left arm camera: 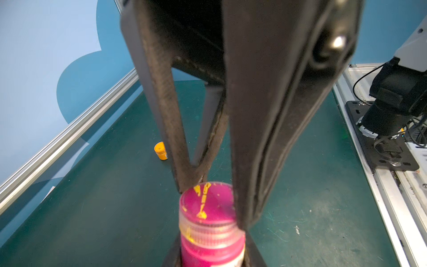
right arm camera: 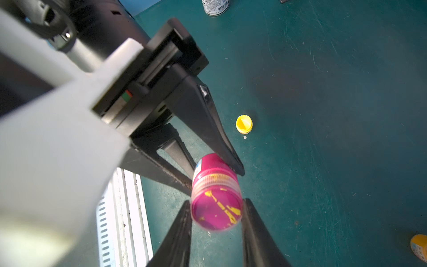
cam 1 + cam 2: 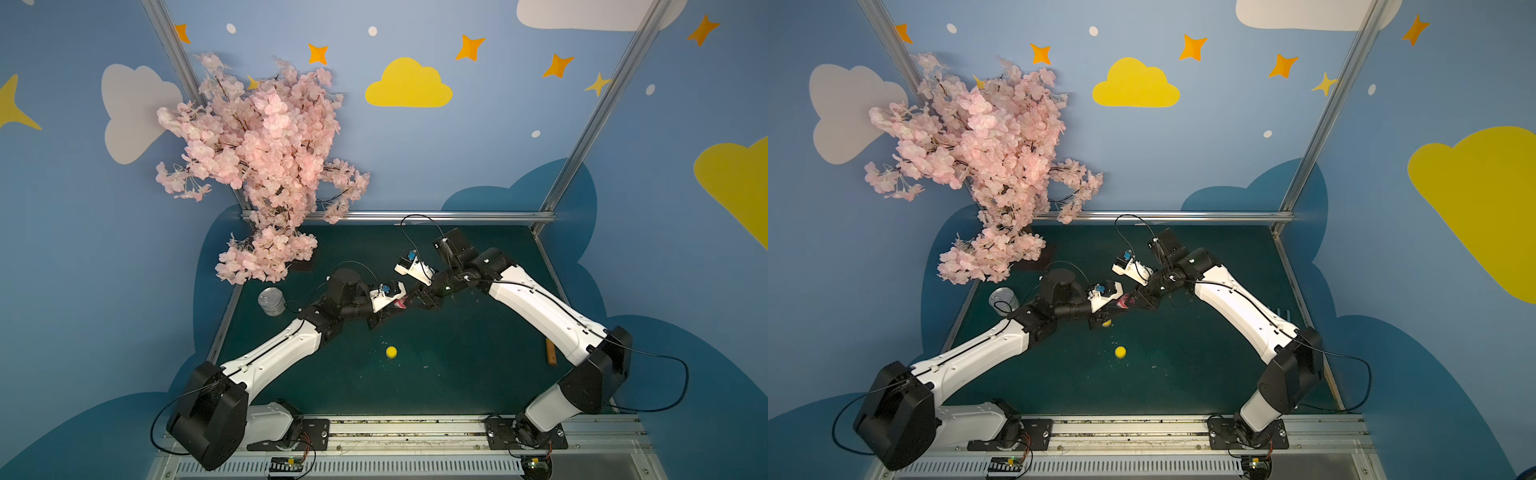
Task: Close the paint jar lid
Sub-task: Screw the lid onto the paint jar.
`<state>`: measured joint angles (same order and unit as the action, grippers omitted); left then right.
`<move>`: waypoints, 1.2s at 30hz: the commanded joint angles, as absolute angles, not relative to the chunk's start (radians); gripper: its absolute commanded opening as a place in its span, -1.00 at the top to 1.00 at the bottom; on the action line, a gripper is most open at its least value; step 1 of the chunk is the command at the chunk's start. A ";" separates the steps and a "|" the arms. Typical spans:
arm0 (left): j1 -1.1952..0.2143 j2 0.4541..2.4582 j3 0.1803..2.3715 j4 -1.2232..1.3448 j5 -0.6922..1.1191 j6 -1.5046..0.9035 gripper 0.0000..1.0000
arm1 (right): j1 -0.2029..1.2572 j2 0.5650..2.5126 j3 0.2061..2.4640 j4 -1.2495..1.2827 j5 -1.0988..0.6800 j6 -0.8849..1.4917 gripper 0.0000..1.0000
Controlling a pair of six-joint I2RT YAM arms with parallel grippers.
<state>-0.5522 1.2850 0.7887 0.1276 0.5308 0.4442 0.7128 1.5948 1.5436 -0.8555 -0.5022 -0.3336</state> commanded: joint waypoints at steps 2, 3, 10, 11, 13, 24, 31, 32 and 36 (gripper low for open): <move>-0.542 1.243 0.803 0.323 0.591 0.394 0.45 | 0.728 1.608 1.511 -0.885 -0.606 -0.314 0.39; -0.538 1.241 0.800 0.335 0.600 0.385 0.45 | 0.726 1.608 1.510 -0.884 -0.608 -0.313 0.39; -0.519 1.227 0.788 0.392 0.654 0.336 0.45 | 0.712 1.606 1.502 -0.869 -0.640 -0.276 0.40; -0.515 1.227 0.787 0.402 0.660 0.327 0.45 | 0.709 1.606 1.499 -0.864 -0.649 -0.270 0.40; -0.512 1.229 0.786 0.412 0.669 0.318 0.45 | 0.706 1.603 1.496 -0.853 -0.656 -0.267 0.40; -0.496 1.234 0.778 0.490 0.683 0.248 0.45 | 0.705 1.592 1.468 -0.801 -0.640 -0.239 0.45; -0.496 1.242 0.783 0.522 0.664 0.229 0.45 | 0.709 1.595 1.458 -0.755 -0.631 -0.207 0.45; -0.495 1.243 0.785 0.529 0.656 0.222 0.45 | 0.710 1.596 1.459 -0.742 -0.629 -0.193 0.45; -0.502 1.251 0.786 0.565 0.587 0.217 0.44 | 0.719 1.615 1.464 -0.723 -0.618 -0.155 0.46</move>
